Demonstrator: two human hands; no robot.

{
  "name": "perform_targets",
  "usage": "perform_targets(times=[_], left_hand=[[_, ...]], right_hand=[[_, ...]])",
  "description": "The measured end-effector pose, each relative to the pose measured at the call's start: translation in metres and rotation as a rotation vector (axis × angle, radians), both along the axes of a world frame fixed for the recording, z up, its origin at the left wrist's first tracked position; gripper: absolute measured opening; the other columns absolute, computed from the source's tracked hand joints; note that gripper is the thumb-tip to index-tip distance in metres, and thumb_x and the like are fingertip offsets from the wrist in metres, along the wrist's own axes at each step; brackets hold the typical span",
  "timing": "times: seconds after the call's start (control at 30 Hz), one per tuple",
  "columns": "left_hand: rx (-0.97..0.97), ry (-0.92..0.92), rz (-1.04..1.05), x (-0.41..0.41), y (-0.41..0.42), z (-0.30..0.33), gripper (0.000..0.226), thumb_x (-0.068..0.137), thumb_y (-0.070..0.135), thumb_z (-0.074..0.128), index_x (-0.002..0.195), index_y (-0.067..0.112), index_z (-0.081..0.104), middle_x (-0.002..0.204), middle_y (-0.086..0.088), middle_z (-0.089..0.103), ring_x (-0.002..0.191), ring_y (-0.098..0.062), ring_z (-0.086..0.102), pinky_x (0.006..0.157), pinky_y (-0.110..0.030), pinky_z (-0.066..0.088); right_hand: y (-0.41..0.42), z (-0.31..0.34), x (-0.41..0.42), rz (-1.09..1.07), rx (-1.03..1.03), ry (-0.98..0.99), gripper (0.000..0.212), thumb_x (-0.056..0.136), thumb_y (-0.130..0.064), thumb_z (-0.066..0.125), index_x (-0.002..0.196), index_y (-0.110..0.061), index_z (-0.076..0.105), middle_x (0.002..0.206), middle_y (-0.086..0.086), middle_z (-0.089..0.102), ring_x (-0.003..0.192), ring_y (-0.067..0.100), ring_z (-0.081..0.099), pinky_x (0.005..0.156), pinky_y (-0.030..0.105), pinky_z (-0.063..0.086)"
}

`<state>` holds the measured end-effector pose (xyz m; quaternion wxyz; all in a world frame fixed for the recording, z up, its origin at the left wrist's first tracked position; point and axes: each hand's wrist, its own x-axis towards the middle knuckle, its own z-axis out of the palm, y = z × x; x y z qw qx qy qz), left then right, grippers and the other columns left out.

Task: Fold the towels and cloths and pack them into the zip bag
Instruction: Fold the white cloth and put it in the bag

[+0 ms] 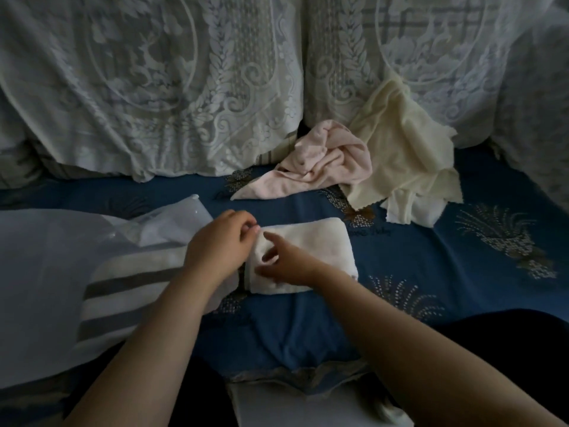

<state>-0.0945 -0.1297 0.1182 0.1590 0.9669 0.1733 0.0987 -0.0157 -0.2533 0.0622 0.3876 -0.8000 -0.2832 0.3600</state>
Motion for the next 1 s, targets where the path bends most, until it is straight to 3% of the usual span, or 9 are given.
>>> perform_targets(times=[0.1,0.2,0.33,0.5,0.63,0.8,0.87,0.93,1.0], left_hand=[[0.025,-0.245,0.062,-0.016,0.019,-0.013,0.017,0.096,0.026,0.049,0.101,0.018,0.063,0.097,0.001,0.060,0.075,-0.014,0.054,0.064,-0.028,0.040],[-0.021,-0.372,0.150,-0.022,0.031,-0.027,0.016,0.093,0.021,0.052,0.101,0.015,0.064,0.098,-0.004,0.062,0.082,-0.024,0.059,0.065,-0.030,0.043],[-0.036,-0.214,0.309,-0.010,0.031,-0.033,0.041,0.088,0.037,0.058,0.125,0.018,0.051,0.124,-0.010,0.045,0.113,-0.031,0.045,0.080,-0.041,0.045],[0.109,-0.062,0.342,-0.012,0.023,-0.042,0.075,0.084,0.028,0.061,0.146,0.021,0.021,0.152,-0.010,0.013,0.118,-0.036,0.036,0.088,-0.043,0.043],[0.080,-0.010,0.402,-0.016,0.026,-0.040,0.078,0.084,0.017,0.057,0.148,0.023,0.012,0.156,-0.008,0.000,0.121,-0.034,0.033,0.091,-0.039,0.041],[-0.108,0.004,0.381,-0.021,0.031,-0.030,0.051,0.091,0.005,0.044,0.140,0.016,0.038,0.156,-0.008,0.013,0.135,-0.030,0.027,0.104,-0.040,0.034],[-0.174,-0.001,0.366,-0.027,0.038,-0.028,0.050,0.091,0.002,0.042,0.140,0.013,0.039,0.155,-0.008,0.020,0.138,-0.028,0.028,0.108,-0.038,0.031],[-0.267,-0.012,0.367,-0.034,0.045,-0.024,0.053,0.091,0.002,0.042,0.143,0.011,0.034,0.153,-0.008,0.026,0.137,-0.026,0.031,0.110,-0.037,0.031],[-0.428,-0.036,0.392,-0.042,0.051,-0.018,0.057,0.092,0.005,0.042,0.146,0.016,0.032,0.150,-0.005,0.033,0.130,-0.024,0.042,0.106,-0.035,0.038]], right_hand=[[-0.008,-0.015,-0.008,0.054,0.030,-0.031,0.069,0.086,-0.029,0.067,0.144,-0.018,0.032,0.119,0.005,0.058,0.106,0.019,0.059,0.096,0.034,0.048],[-0.033,-0.015,0.010,0.018,0.072,-0.489,0.050,0.087,-0.043,0.060,0.132,-0.025,0.049,0.120,-0.001,0.057,0.117,0.017,0.051,0.103,0.036,0.040],[-0.070,-0.040,0.027,0.439,-0.466,-0.913,0.096,0.071,-0.080,0.036,0.149,-0.028,0.017,0.156,0.000,0.022,0.144,0.026,0.018,0.115,0.053,0.015],[-0.076,-0.063,0.031,0.424,-0.464,-1.089,0.082,0.069,-0.046,0.064,0.138,-0.007,0.044,0.137,0.008,0.055,0.125,0.030,0.053,0.098,0.049,0.045],[-0.052,-0.038,0.038,0.334,-0.454,-0.974,0.054,0.086,-0.040,0.054,0.131,-0.013,0.043,0.118,0.012,0.064,0.108,0.032,0.060,0.086,0.036,0.046],[-0.016,0.005,0.060,0.435,-0.535,-0.547,0.045,0.086,-0.049,0.057,0.118,-0.018,0.056,0.117,0.005,0.060,0.113,0.026,0.055,0.090,0.034,0.043],[-0.013,0.004,0.066,0.451,-0.535,-0.432,0.061,0.080,-0.051,0.065,0.131,-0.021,0.049,0.136,0.001,0.049,0.130,0.023,0.040,0.106,0.038,0.035],[-0.018,-0.003,0.069,0.348,-0.531,-0.330,0.078,0.077,-0.054,0.068,0.141,-0.020,0.040,0.158,-0.002,0.015,0.144,0.023,0.014,0.116,0.043,0.019],[-0.023,-0.014,0.066,0.321,-0.560,-0.312,0.076,0.077,-0.055,0.065,0.140,-0.020,0.043,0.160,0.003,0.005,0.143,0.027,0.020,0.114,0.039,0.025]])
